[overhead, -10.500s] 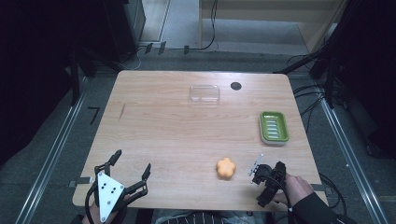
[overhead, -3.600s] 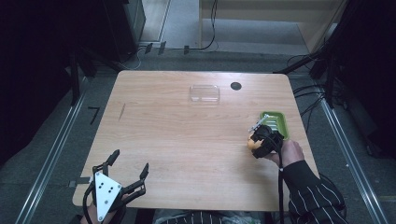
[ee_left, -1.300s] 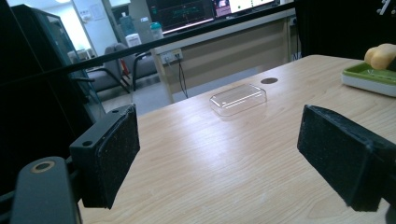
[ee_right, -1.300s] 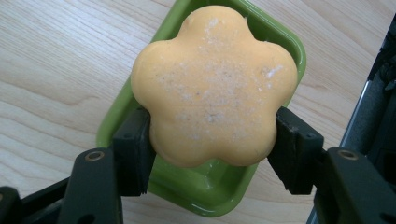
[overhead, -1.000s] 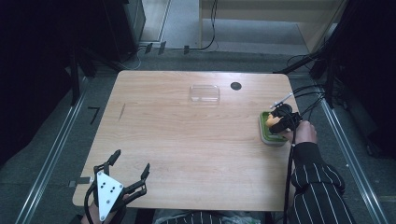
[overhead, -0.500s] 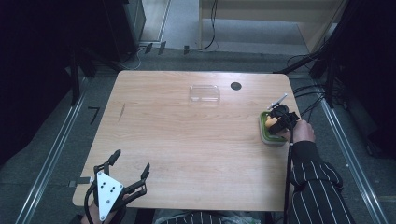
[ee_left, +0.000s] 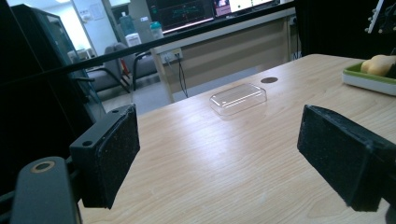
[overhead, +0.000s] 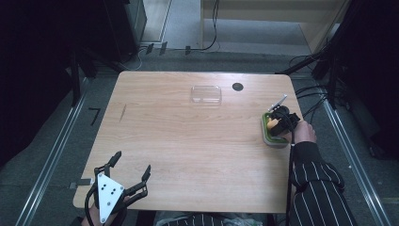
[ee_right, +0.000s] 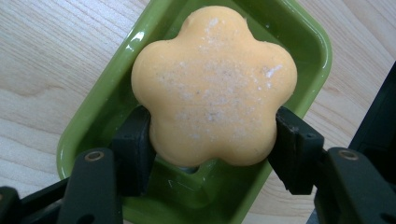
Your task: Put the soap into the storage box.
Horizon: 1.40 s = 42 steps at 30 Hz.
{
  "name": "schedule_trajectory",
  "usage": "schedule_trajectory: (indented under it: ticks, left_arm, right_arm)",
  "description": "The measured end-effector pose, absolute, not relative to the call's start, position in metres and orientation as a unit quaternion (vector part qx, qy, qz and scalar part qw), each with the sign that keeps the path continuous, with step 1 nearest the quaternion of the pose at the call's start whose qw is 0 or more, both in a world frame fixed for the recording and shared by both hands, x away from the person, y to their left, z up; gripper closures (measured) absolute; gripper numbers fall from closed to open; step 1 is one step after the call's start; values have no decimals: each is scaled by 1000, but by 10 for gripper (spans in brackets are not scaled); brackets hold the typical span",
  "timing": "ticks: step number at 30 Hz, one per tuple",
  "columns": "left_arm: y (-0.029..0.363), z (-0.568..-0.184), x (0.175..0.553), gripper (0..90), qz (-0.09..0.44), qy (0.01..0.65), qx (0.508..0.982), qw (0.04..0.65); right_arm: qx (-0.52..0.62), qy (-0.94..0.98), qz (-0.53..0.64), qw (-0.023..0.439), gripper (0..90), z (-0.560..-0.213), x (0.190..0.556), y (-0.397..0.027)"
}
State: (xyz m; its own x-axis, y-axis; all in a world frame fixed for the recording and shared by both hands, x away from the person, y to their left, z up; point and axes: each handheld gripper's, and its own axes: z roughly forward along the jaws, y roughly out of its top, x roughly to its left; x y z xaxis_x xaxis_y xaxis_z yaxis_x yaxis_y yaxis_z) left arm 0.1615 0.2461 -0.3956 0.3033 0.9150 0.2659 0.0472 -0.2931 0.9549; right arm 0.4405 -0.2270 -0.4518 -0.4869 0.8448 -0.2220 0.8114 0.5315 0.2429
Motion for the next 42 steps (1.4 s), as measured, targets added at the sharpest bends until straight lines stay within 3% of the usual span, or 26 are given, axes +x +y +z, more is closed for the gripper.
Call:
schedule_trajectory:
  ticks: [34, 42]
  left_arm:
    - [245, -394, 158, 130, 465, 365, 657, 467]
    - [243, -394, 159, 130, 465, 365, 657, 468]
  right_arm:
    - [490, 855, 59, 159, 337, -448, 437, -226]
    - [491, 853, 72, 161, 248, -440, 433, -225]
